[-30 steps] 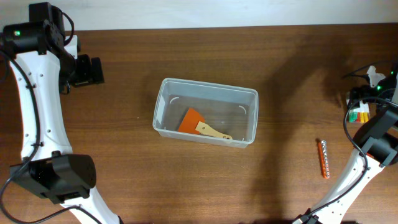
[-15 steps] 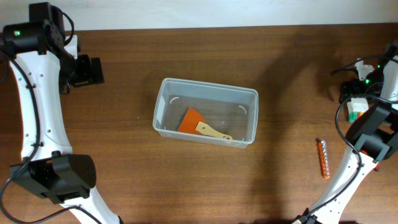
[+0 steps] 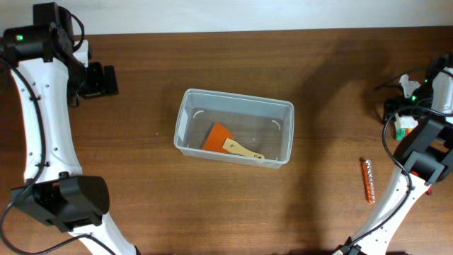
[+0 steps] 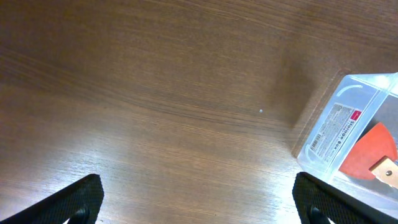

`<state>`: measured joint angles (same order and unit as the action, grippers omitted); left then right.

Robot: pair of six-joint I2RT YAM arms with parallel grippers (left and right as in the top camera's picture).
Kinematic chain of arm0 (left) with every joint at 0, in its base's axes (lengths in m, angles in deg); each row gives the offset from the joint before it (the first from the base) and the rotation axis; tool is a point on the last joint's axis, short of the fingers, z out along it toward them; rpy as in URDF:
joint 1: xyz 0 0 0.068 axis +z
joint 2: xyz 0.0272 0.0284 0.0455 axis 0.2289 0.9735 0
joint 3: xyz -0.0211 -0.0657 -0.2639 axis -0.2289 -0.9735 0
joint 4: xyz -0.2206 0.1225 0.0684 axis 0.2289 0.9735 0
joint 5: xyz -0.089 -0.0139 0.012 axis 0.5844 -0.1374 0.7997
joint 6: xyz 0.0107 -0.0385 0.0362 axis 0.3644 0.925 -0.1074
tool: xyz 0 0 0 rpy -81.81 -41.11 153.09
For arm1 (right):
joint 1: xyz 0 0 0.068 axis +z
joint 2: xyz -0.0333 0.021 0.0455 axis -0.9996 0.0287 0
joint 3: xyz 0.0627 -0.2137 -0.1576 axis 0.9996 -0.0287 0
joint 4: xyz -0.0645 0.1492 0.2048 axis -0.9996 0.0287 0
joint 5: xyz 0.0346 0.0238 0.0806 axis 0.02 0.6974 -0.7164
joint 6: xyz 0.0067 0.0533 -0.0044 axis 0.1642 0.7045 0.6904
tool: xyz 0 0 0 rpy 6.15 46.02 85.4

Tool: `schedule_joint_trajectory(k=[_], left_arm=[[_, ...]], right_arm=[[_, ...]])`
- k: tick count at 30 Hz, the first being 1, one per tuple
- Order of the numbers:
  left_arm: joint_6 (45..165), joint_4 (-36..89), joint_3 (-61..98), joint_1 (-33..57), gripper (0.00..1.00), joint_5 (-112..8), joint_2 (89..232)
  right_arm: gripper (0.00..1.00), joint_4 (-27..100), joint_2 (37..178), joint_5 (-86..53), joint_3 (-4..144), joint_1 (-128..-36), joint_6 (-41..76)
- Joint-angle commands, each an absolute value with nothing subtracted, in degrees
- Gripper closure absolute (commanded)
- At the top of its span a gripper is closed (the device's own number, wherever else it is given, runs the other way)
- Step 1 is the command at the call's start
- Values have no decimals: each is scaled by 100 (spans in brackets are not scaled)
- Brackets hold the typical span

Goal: Pack container
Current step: 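Lower the right gripper and grasp the blister pack's top loop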

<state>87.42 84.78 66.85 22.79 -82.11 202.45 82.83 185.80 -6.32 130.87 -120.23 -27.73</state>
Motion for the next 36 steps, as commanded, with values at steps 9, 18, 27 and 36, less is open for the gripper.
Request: schedule_joint_trajectory(k=[9, 18, 27, 36], left_arm=[[8670, 8483, 6740, 2314, 1, -8253, 20221], [8670, 8485, 6740, 2314, 1, -8253, 20221], [8670, 8485, 6740, 2314, 1, -8253, 20221], [8670, 8483, 6740, 2314, 1, -8253, 20221]], right_arm=[[1, 8215, 18608, -603, 12993, -12030, -2768], [18, 8206, 18608, -553, 12995, -12028, -2738], [30, 8252, 18606, -498, 12997, -12021, -2497], [35, 8541, 18540, -503, 13378, -11886, -2397]])
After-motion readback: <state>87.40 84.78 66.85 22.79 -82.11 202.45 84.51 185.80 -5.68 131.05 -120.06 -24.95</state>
